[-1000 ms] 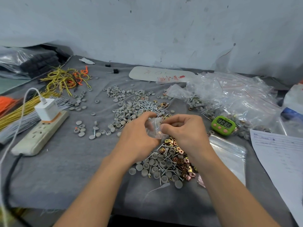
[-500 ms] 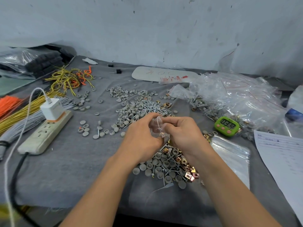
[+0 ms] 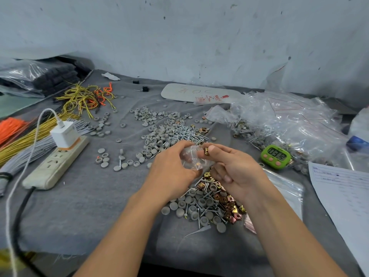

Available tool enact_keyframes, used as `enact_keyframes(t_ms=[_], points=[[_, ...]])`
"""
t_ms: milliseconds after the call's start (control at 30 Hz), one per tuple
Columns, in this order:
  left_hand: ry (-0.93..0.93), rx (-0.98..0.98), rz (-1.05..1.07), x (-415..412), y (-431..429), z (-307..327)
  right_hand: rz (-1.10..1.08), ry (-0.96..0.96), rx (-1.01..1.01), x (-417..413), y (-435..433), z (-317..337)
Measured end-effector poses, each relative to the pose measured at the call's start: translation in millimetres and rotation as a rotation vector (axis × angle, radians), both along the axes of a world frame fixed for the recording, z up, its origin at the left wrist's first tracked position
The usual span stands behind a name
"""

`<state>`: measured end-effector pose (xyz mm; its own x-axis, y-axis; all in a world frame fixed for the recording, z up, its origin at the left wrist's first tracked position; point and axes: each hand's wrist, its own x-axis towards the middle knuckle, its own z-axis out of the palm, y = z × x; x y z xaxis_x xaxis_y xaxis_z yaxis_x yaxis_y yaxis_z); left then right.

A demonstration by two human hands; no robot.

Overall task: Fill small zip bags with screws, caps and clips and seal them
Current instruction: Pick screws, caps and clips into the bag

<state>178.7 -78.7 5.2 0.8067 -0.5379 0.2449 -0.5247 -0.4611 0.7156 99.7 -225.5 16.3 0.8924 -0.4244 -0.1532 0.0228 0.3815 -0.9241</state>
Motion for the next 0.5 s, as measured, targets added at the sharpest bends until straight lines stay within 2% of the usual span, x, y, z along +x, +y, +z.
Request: enact_keyframes(t_ms=[167,500], points=[[0.023,-0.007,0.011,-0.7,0.1,0.6,-0.071,-0.005,0.042,0.8,1.4,2.3],[0.026,-0.017,0.005,-2.5,0.3,2.8,-0.074,-0.009,0.048,-0.3,3.2,5.6]])
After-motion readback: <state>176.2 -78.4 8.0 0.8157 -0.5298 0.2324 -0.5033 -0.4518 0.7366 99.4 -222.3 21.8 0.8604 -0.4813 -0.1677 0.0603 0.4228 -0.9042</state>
